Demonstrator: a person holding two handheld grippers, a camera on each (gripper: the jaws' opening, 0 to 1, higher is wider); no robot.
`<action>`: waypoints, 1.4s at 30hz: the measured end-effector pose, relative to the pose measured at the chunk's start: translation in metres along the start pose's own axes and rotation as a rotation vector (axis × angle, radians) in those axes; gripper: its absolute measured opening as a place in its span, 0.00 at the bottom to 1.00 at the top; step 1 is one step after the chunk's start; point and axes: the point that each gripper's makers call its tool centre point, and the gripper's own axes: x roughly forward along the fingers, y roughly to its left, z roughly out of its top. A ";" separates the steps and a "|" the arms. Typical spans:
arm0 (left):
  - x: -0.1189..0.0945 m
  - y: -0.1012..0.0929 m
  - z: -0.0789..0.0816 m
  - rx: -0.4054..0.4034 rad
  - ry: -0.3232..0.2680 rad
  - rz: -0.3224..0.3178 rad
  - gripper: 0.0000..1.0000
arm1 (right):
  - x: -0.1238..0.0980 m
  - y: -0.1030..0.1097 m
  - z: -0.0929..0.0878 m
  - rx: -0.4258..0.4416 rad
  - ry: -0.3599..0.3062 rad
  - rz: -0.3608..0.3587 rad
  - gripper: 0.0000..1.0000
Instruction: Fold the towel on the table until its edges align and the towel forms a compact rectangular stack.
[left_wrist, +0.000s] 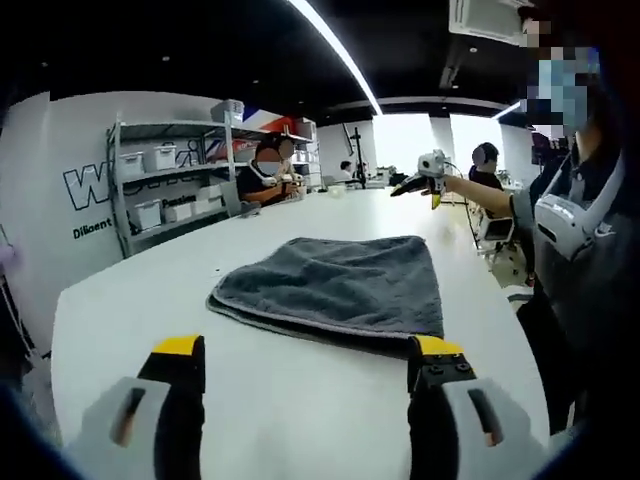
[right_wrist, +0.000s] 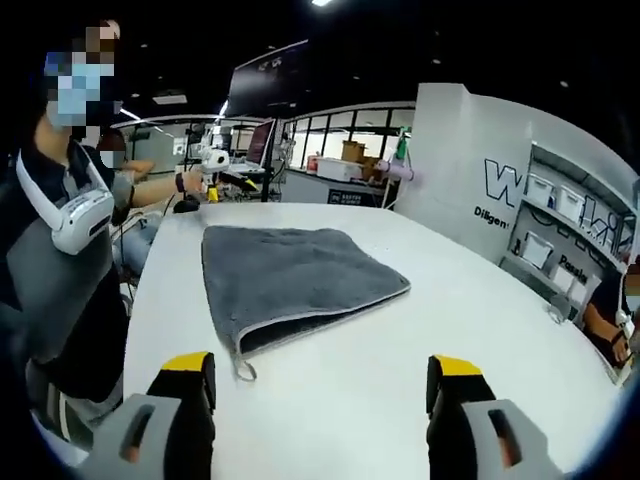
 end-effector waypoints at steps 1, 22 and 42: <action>0.006 0.007 0.000 -0.001 0.003 -0.001 0.83 | 0.005 -0.006 0.002 -0.008 0.007 0.009 0.90; 0.142 0.108 -0.001 -0.039 0.028 -0.035 0.54 | 0.137 -0.116 0.026 0.018 -0.025 0.089 0.76; 0.207 0.116 -0.023 -0.098 0.049 -0.135 0.27 | 0.232 -0.158 0.015 0.048 -0.041 0.108 0.39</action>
